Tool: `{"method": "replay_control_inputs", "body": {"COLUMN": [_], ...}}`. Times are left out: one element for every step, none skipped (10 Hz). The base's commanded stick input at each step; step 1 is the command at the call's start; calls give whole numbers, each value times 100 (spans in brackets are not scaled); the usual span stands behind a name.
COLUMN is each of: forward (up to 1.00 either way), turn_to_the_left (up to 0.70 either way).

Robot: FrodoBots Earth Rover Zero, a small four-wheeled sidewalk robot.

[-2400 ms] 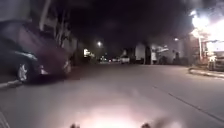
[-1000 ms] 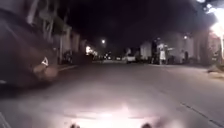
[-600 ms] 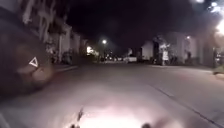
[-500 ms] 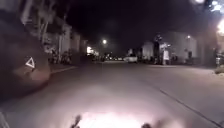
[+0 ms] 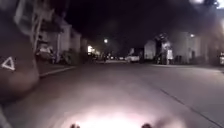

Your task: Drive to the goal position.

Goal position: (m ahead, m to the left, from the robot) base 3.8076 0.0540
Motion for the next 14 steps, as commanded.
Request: {"method": "replay_control_inputs", "body": {"forward": [100, 100, 100, 100, 100, 100, 100, 100, 100, 100, 100, 100, 100, 100], "turn_to_the_left": [0, 0, 0, 0, 0, 0, 0, 0, 0, 0, 0, 0, 0, 0]}}
